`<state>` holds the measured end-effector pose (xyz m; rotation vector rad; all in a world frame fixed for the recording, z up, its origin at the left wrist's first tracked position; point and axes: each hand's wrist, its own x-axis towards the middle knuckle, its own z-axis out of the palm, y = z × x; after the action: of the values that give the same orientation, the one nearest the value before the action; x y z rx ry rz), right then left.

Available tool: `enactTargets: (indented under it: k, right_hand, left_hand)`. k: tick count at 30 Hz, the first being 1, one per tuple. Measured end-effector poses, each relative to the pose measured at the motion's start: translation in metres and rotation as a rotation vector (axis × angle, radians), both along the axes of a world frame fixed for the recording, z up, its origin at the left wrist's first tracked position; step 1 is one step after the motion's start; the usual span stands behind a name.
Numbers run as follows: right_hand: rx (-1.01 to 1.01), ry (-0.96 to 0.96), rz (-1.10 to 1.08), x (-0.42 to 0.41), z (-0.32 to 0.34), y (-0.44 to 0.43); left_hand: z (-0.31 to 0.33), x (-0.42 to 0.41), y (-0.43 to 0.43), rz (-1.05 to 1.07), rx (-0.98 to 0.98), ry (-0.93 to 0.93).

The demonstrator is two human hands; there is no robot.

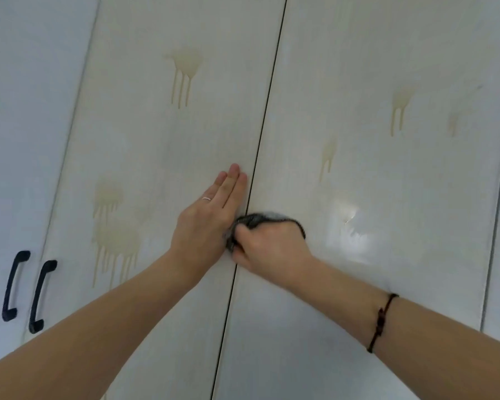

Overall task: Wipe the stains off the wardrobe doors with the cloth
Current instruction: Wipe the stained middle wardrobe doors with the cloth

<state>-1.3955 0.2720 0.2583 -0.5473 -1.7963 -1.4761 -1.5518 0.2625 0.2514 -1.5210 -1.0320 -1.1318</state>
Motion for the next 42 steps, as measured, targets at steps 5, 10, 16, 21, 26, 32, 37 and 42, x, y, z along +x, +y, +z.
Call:
enactTargets:
  k: [5,10,16,21,26,32,37,42]
  right_hand:
    - [-0.037,0.35,-0.035,-0.014,0.072,-0.003]
    - [-0.18,0.125,-0.014,-0.014,-0.057,-0.002]
    - [-0.087,-0.035,-0.037,-0.003,-0.045,-0.003]
    - [-0.057,0.304,-0.105,-0.024,0.061,-0.006]
    - [-0.134,0.263,-0.032,-0.022,-0.014,-0.008]
    - [-0.117,-0.113,-0.012,0.039,-0.037,-0.013]
    - [-0.029,0.296,-0.071,-0.008,0.105,-0.012]
    - [-0.121,0.413,-0.07,-0.022,0.086,-0.007]
  left_hand:
    - [0.006,-0.001,-0.01,-0.004,-0.064,-0.065]
    - [0.005,-0.005,-0.006,-0.031,-0.104,-0.072]
    - [0.007,-0.009,-0.011,-0.074,-0.124,-0.025]
    - [0.016,-0.017,-0.024,-0.072,-0.154,-0.044]
    - [0.013,-0.018,-0.025,0.038,-0.137,0.022]
    - [0.036,0.001,-0.043,0.317,-0.082,0.163]
    - [0.089,-0.002,-0.033,0.377,-0.01,0.193]
    - [0.096,-0.001,-0.015,0.342,-0.117,0.179]
